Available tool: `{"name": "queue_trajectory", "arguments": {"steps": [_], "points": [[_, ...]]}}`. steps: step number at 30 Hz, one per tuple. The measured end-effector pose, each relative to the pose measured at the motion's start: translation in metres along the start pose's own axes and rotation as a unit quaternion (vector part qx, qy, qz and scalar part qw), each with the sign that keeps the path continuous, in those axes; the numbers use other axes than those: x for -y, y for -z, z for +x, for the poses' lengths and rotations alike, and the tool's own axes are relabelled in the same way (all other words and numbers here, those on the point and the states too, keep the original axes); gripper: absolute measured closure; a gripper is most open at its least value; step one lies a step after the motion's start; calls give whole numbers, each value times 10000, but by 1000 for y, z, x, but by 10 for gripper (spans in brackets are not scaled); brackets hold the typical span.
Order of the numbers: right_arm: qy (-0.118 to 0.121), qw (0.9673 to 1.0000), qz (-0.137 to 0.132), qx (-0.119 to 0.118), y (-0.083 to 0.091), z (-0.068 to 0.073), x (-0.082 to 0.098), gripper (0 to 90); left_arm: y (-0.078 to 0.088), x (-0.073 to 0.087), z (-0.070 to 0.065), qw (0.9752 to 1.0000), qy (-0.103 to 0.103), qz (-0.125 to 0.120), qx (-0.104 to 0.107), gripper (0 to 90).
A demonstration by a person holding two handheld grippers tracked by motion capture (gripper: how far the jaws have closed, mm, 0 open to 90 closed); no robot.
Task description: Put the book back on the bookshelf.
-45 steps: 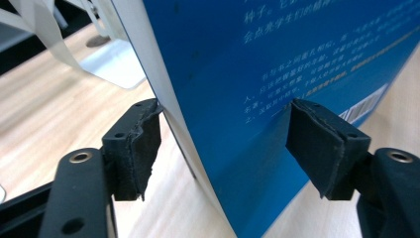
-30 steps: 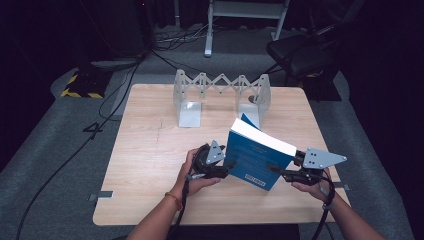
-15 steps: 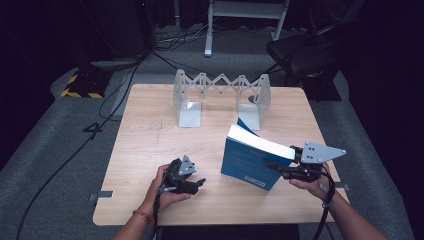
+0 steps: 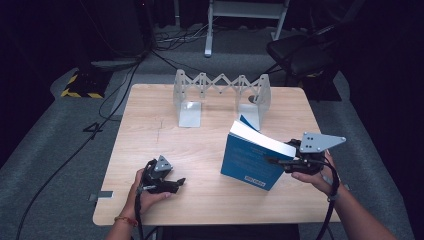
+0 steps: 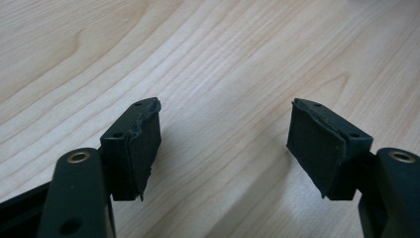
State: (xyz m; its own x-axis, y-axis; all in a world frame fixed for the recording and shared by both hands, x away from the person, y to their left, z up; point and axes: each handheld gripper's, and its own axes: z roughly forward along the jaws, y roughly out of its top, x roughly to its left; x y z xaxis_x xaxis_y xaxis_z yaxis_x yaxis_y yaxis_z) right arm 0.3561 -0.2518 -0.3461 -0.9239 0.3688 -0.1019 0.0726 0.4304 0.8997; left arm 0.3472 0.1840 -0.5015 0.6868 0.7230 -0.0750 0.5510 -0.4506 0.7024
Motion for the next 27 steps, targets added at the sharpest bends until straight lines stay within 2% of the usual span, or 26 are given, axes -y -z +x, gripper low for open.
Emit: {"name": "queue_trajectory", "arguments": {"steps": [5,7,13,16,20,22,27], "points": [[27,9994,349,-52,0,-3,-13,574,-3,0,-4,9997,-229,4,-131,266],[35,9993,373,-59,0,-3,-14,575,-4,-1,-5,9995,-279,29,-146,259],[-56,9964,821,-182,-1,-6,-27,574,-5,-1,-5,9995,-262,20,-175,249],[-17,9934,1116,-255,-3,-8,-35,576,-5,-1,-5,9995,-272,17,-180,248],[-109,9876,1516,-402,-7,-10,-44,567,-5,-1,-5,9995,-263,21,-179,248],[-201,9840,1685,-551,-10,-12,-49,561,-5,-1,-5,9995,-262,21,-176,248],[-210,9793,1933,-569,-17,-13,-55,562,-5,-1,-5,9995,-266,21,-179,248]]}}
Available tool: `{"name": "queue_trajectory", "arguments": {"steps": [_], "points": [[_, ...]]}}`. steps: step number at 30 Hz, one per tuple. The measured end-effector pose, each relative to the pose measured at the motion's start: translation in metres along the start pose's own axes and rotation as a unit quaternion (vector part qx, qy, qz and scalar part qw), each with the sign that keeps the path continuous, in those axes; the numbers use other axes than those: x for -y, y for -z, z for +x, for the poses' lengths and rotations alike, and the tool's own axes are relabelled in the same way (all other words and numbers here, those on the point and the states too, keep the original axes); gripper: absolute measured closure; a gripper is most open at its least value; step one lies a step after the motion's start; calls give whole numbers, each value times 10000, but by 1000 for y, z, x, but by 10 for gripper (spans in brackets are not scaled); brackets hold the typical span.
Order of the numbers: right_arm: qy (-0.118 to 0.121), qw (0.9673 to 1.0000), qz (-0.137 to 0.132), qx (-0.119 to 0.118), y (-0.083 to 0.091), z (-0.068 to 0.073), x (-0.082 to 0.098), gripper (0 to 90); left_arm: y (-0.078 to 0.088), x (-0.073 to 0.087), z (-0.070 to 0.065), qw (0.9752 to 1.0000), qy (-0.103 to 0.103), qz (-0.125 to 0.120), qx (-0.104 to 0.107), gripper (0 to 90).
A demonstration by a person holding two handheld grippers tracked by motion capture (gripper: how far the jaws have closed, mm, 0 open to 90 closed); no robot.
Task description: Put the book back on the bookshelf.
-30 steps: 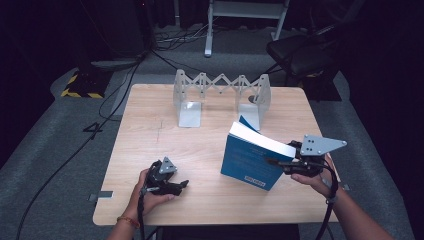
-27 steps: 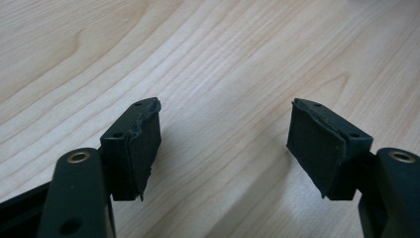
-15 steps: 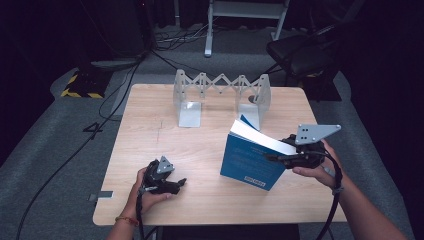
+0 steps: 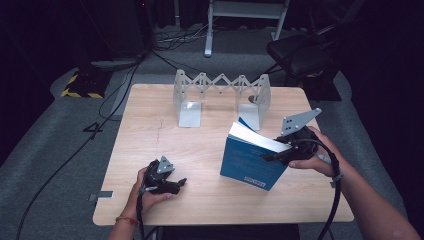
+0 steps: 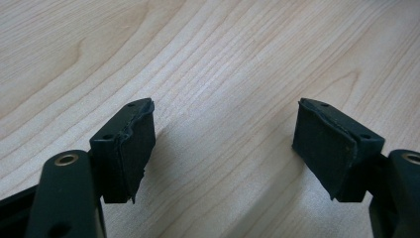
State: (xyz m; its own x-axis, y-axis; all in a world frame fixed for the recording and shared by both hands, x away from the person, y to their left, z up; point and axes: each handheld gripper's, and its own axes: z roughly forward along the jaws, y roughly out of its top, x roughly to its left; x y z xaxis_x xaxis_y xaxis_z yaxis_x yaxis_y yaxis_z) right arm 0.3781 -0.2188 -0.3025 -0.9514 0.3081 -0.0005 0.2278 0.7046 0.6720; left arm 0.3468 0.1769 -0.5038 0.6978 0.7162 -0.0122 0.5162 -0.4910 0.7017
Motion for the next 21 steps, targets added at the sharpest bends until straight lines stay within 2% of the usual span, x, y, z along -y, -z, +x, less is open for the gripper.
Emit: {"name": "queue_trajectory", "arguments": {"steps": [4,9,13,16,21], "points": [[-78,9999,103,-80,-2,-6,-3,583,0,0,0,10000,6,-3,2,248],[-39,9996,226,147,-1,-7,-7,604,-1,0,-1,10000,17,-15,14,248],[-111,9993,196,300,0,-8,-6,608,-1,-1,0,10000,-20,9,13,247],[-281,9988,84,393,0,-12,-3,610,-1,-1,0,10000,-5,11,3,246],[-275,9985,-4,468,1,-14,-5,611,-1,-1,0,10000,-8,12,1,246]]}}
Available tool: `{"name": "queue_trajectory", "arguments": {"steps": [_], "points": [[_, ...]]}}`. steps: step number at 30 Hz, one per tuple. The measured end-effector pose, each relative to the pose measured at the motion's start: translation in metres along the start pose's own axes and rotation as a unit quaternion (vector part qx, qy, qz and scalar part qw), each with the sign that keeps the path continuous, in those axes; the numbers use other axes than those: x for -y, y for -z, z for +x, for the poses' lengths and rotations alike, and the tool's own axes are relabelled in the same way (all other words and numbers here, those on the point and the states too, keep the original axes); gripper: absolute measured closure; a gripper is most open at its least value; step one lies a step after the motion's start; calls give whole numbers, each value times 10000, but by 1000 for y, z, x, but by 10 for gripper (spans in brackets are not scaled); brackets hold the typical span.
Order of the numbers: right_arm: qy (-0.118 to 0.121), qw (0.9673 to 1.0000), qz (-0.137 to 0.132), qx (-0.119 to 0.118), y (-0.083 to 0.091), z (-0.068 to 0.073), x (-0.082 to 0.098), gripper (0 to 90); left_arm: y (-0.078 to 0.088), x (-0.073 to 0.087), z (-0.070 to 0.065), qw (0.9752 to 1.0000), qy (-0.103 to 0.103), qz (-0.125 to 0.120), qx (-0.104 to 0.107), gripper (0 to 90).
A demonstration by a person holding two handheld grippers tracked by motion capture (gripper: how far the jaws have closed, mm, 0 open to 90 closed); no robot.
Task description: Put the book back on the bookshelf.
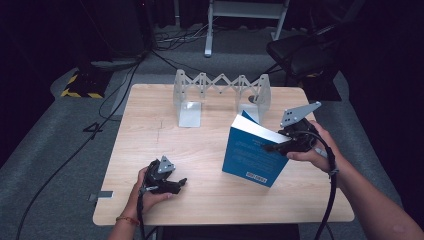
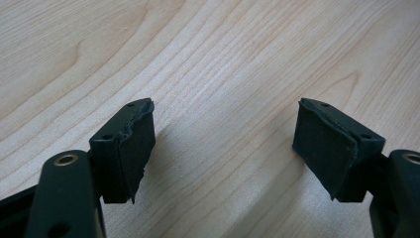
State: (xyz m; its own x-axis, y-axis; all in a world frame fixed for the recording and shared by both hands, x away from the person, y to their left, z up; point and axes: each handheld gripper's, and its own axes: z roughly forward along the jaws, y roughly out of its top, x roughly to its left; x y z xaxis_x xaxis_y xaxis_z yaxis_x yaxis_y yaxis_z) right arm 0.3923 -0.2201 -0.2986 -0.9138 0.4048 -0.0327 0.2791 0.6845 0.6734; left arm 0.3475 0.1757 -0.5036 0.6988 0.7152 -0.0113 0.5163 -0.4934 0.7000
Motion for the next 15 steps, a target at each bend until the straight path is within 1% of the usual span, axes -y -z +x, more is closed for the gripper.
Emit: {"name": "queue_trajectory", "arguments": {"steps": [2,3,4,5,7,12,15], "points": [[-19,10000,25,21,1,-1,-3,611,0,0,0,10000,-4,-4,0,246],[-82,10000,-25,27,2,-2,-3,611,0,0,0,10000,-3,-3,1,246],[-98,9999,14,30,3,-4,-5,612,0,0,0,10000,5,-2,-1,245],[-156,9999,-10,72,3,-5,-5,612,0,0,0,10000,13,1,-12,244],[-141,9998,23,111,5,-7,-8,612,0,0,-1,10000,36,-2,-17,244],[-227,9993,2,305,8,-17,-13,612,0,0,-1,10000,41,0,-21,242],[-322,9985,-30,445,11,-26,-15,612,0,0,-1,10000,43,1,-20,241]]}}
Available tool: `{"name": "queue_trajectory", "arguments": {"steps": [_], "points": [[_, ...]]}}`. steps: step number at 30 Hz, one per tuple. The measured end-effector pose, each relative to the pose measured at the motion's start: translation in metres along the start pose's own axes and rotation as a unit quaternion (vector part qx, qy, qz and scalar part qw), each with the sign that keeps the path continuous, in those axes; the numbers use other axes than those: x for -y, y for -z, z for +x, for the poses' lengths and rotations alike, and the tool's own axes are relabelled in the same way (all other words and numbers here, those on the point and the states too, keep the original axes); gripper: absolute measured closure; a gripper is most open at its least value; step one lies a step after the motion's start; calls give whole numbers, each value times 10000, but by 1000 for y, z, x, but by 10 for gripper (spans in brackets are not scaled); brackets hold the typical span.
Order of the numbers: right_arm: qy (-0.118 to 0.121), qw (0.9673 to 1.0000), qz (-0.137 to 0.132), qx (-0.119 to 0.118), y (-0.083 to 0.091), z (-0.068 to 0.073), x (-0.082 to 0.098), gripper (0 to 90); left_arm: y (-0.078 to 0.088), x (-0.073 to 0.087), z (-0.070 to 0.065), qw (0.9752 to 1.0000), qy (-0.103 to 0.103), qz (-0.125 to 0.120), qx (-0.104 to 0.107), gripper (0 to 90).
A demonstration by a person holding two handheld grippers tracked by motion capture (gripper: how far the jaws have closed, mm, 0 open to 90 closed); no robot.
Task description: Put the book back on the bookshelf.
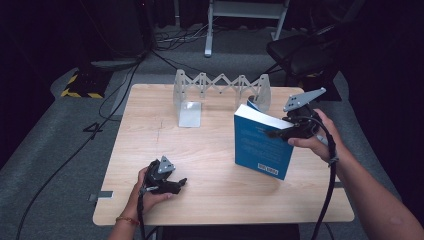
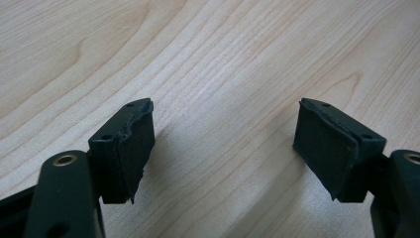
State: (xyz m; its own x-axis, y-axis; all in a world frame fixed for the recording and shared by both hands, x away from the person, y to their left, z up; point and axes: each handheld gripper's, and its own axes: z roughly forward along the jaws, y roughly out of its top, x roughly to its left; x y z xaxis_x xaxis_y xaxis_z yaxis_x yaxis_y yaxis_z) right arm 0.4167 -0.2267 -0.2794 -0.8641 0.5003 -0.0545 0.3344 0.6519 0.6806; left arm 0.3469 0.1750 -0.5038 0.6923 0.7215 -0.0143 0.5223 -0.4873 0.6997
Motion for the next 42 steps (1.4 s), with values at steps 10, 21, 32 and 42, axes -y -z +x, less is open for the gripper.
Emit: {"name": "queue_trajectory", "arguments": {"steps": [10,21,32,42], "points": [[-405,9979,-209,465,4,-30,-8,612,0,0,0,10000,-2,12,0,240],[-754,9931,-238,865,1,-57,-18,612,0,0,0,10000,-22,11,-24,239],[-1181,9847,-294,1249,-12,-84,-25,611,-1,-1,1,10000,-68,-1,13,226],[-1327,9794,-416,1464,-30,-106,-44,611,-1,-1,1,10000,-76,6,20,226]]}}
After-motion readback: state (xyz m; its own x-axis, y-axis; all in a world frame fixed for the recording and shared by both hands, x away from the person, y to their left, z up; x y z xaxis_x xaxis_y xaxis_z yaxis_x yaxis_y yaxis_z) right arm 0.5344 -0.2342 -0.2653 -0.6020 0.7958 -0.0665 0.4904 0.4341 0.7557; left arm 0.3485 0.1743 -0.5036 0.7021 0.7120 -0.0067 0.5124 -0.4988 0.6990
